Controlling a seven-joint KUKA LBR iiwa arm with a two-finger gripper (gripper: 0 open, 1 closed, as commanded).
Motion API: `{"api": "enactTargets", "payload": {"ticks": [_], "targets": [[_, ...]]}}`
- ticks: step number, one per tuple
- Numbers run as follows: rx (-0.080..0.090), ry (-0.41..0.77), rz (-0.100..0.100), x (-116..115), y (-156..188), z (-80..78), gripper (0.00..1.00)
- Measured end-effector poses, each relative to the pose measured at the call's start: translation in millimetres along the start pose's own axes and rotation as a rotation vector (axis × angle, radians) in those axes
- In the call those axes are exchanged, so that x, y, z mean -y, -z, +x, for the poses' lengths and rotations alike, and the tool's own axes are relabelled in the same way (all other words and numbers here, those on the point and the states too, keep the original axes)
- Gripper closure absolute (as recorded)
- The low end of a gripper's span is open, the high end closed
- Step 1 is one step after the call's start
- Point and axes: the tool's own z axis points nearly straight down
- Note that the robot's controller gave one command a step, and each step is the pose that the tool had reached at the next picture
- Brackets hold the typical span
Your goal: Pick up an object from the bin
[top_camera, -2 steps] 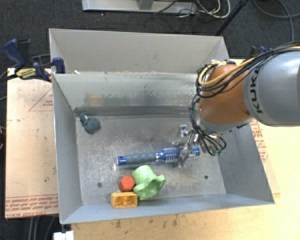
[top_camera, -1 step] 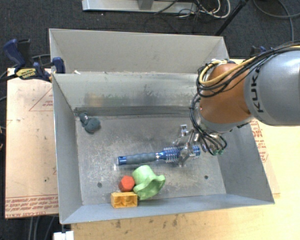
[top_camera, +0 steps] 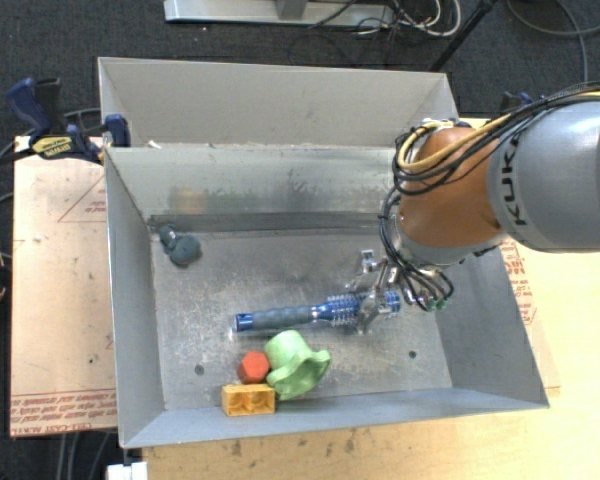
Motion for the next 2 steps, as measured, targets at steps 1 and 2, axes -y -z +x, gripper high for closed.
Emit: {"api": "enactTargets", "payload": {"ticks": [1,2], "targets": [[0.001,-0.001,0.000,0.0,9.2,-0.1,1.00],[0.009,-0.001,0.002,-0.5,102.8,-2.0,1.00]]}}
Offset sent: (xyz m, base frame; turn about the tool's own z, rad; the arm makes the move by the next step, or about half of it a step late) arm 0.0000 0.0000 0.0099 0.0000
